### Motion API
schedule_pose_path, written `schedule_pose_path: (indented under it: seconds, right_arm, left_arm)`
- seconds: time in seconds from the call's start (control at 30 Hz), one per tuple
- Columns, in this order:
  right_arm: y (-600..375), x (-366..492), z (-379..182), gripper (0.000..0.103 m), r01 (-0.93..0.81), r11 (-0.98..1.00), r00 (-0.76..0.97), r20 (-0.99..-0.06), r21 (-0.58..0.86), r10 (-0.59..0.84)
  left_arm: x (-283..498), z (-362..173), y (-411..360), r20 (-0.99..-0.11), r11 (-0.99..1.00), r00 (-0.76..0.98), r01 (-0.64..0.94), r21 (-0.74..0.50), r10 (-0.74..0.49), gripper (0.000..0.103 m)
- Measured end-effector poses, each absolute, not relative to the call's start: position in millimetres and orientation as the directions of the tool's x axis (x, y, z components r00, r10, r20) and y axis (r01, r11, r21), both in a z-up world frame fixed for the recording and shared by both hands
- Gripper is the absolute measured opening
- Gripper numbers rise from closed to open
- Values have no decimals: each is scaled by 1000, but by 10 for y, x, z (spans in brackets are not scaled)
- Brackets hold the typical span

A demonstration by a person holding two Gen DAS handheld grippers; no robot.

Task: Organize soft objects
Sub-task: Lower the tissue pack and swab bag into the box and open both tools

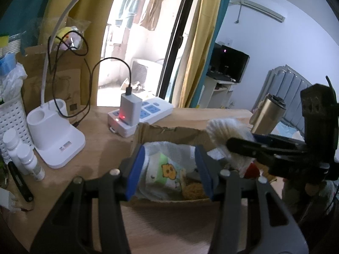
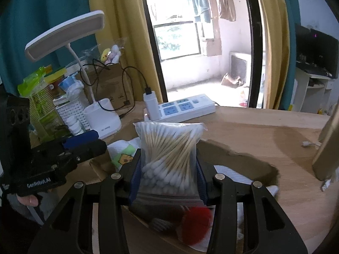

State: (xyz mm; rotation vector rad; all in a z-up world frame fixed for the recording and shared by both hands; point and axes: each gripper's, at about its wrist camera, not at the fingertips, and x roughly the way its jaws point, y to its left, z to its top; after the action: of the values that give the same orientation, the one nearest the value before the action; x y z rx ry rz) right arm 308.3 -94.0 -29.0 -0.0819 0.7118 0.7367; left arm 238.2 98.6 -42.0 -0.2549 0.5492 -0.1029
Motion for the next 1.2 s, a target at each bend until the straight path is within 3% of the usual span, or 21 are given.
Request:
schedule_pose_path:
  seconds: [0.13, 0.3, 1.2]
  right_arm:
    - [-859, 3111, -356, 49, -628, 758, 517, -633, 178, 577]
    - [-887, 3121, -344, 60, -612, 770, 531, -629, 179, 568]
    - [-1419, 2570, -35, 61, -559, 824, 643, -579, 95, 502]
  left_arm:
    - [2376, -414, 1001, -513, 967, 847, 7, -254, -140, 51]
    - [2357, -424, 1034, -520, 967, 844, -7, -254, -131, 51]
    - [1948, -106, 647, -482, 983, 867, 45, -180, -128, 54]
